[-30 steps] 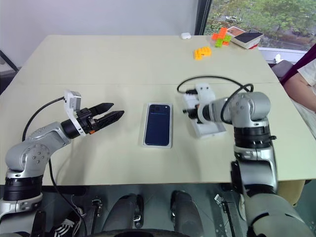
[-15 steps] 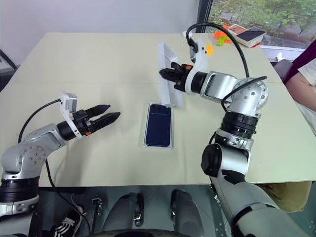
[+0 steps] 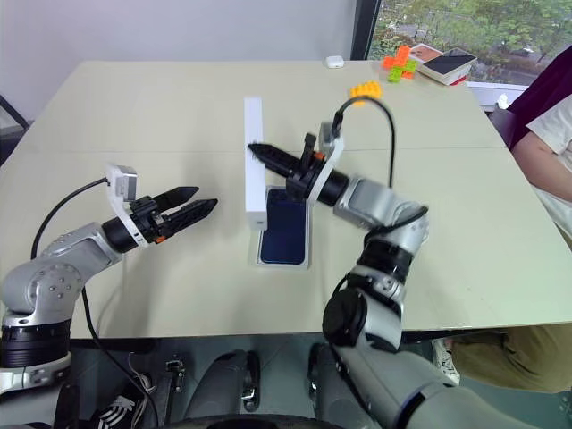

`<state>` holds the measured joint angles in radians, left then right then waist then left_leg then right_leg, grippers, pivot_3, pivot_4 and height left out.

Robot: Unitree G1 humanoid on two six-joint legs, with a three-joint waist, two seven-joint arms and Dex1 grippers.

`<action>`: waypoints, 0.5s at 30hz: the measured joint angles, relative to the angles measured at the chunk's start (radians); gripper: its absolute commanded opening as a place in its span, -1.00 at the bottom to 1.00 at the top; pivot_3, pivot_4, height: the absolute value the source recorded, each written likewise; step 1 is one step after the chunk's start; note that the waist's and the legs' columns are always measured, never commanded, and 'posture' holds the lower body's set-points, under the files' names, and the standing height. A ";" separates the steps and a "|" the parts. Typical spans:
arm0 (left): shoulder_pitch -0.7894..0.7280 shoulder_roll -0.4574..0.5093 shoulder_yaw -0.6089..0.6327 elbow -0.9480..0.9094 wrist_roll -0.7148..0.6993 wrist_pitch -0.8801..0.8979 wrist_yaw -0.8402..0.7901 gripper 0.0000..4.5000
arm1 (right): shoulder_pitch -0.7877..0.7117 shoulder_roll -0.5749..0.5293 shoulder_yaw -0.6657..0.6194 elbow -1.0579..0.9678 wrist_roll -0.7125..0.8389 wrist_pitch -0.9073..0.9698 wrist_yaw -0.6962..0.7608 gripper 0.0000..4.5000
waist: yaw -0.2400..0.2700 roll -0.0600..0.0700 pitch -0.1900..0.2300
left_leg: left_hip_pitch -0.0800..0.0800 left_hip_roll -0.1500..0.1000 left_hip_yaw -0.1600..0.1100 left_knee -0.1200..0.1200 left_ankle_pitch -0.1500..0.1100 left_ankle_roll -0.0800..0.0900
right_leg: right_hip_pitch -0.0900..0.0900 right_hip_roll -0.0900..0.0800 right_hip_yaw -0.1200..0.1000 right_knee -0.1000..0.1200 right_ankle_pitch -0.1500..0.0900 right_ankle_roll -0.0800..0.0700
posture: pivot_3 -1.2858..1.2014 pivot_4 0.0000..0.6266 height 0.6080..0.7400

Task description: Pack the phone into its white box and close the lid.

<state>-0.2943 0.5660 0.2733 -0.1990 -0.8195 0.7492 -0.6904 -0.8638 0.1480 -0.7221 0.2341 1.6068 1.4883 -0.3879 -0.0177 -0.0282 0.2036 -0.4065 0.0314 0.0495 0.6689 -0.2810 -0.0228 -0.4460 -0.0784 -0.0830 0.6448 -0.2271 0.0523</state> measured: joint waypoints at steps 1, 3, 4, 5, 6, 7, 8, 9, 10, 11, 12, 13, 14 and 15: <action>0.000 0.002 0.024 0.000 -0.003 -0.004 0.000 1.00 | 0.027 -0.010 0.065 -0.020 0.117 -0.070 -0.078 -0.97 | -0.001 0.000 0.000 | 0.000 0.000 0.000 0.000 0.000 0.000 | 0.000 0.000 0.000 0.000 0.000 0.000 | 0.03 -0.52 1.00; 0.000 0.009 0.051 0.000 -0.012 -0.014 -0.001 1.00 | 0.079 -0.018 0.150 -0.056 0.237 -0.148 -0.139 -0.97 | 0.000 -0.001 -0.001 | 0.001 0.000 -0.001 0.000 0.000 0.000 | 0.001 0.000 0.000 0.000 0.000 0.000 | 0.03 -0.52 1.00; 0.000 0.013 0.062 0.000 -0.016 -0.016 -0.002 1.00 | 0.102 -0.019 0.176 -0.060 0.270 -0.173 -0.157 -0.97 | 0.000 -0.001 -0.001 | 0.001 0.000 -0.001 0.000 0.000 0.000 | 0.001 0.001 0.000 0.000 0.000 0.000 | 0.03 -0.52 1.00; 0.000 0.016 0.069 0.000 -0.022 -0.017 -0.002 1.00 | 0.130 -0.019 0.206 -0.063 0.296 -0.203 -0.172 -0.97 | 0.000 -0.001 -0.001 | 0.001 0.000 0.000 0.000 0.000 0.000 | 0.001 0.001 0.001 0.000 0.000 0.000 | 0.03 -0.52 1.00; 0.000 0.018 0.076 0.000 -0.025 -0.017 -0.003 1.00 | 0.155 -0.019 0.232 -0.064 0.309 -0.233 -0.182 -0.97 | 0.000 -0.001 -0.001 | 0.002 0.000 0.000 0.000 0.000 0.000 | 0.001 0.001 0.001 0.000 0.000 0.000 | 0.03 -0.52 1.00; 0.000 0.020 0.078 0.000 -0.028 -0.017 -0.003 1.00 | 0.164 -0.019 0.246 -0.065 0.313 -0.251 -0.187 -0.97 | 0.000 -0.001 -0.001 | 0.002 0.000 0.000 0.001 0.000 0.000 | 0.001 0.001 0.001 0.000 0.000 0.000 | 0.03 -0.52 1.00; 0.002 0.020 0.078 -0.001 -0.031 -0.017 -0.004 1.00 | 0.171 -0.019 0.262 -0.073 0.316 -0.274 -0.189 -0.97 | 0.000 -0.001 -0.001 | 0.002 0.000 0.000 0.001 0.000 0.001 | 0.001 0.001 0.001 0.001 0.000 0.000 | 0.03 -0.52 1.00; 0.007 0.020 0.078 -0.002 -0.034 -0.017 -0.004 1.00 | 0.176 -0.019 0.286 -0.088 0.324 -0.293 -0.187 -0.97 | -0.001 -0.001 -0.001 | 0.002 0.000 0.000 0.001 0.000 0.001 | 0.001 0.001 0.001 0.001 0.000 0.000 | 0.03 -0.52 1.00; 0.010 0.020 0.078 -0.002 -0.035 -0.017 -0.004 1.00 | 0.183 -0.021 0.309 -0.103 0.329 -0.303 -0.184 -0.97 | -0.002 -0.001 -0.001 | 0.002 0.000 -0.001 0.001 0.000 0.001 | 0.001 0.001 0.001 0.001 0.000 0.000 | 0.03 -0.52 1.00; 0.014 0.020 0.078 -0.005 -0.035 -0.017 -0.003 1.00 | 0.196 -0.022 0.333 -0.118 0.333 -0.307 -0.177 -0.97 | -0.001 -0.001 -0.001 | 0.002 0.001 -0.001 0.001 0.000 0.001 | 0.001 0.001 0.001 0.001 0.000 0.000 | 0.03 -0.52 1.00; 0.019 0.020 0.076 -0.012 -0.035 -0.016 -0.003 1.00 | 0.213 -0.026 0.364 -0.127 0.334 -0.313 -0.170 -0.97 | -0.001 -0.001 -0.001 | 0.002 0.001 -0.001 0.000 0.000 0.001 | 0.001 0.001 0.001 0.001 0.000 0.000 | 0.03 -0.52 1.00; 0.021 0.020 0.074 -0.018 -0.035 -0.016 -0.003 1.00 | 0.227 -0.031 0.386 -0.128 0.334 -0.321 -0.165 -0.97 | -0.001 -0.001 -0.001 | 0.002 0.001 -0.001 0.000 0.000 0.001 | 0.001 0.001 0.001 0.001 0.000 0.000 | 0.03 -0.52 1.00; 0.023 0.020 0.073 -0.023 -0.036 -0.016 -0.002 1.00 | 0.235 -0.035 0.402 -0.128 0.334 -0.332 -0.160 -0.97 | 0.000 -0.001 -0.001 | 0.002 0.001 -0.001 0.000 0.000 0.001 | 0.001 0.001 0.001 0.001 0.000 0.000 | 0.03 -0.52 1.00; 0.024 0.019 0.073 -0.026 -0.036 -0.016 0.000 1.00 | 0.237 -0.044 0.414 -0.128 0.334 -0.343 -0.154 -0.97 | 0.000 -0.001 -0.001 | 0.002 0.000 -0.001 0.001 0.000 0.001 | 0.001 0.001 0.001 0.001 0.000 0.000 | 0.03 -0.52 1.00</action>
<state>-0.2701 0.5850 0.3463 -0.2249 -0.8553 0.7327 -0.6904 -0.6271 0.1041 -0.3080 0.1059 1.9409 1.1454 -0.5422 -0.0175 -0.0291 0.2030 -0.4048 0.0318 0.0487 0.6696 -0.2806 -0.0220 -0.4452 -0.0777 -0.0817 0.6455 -0.2272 0.0524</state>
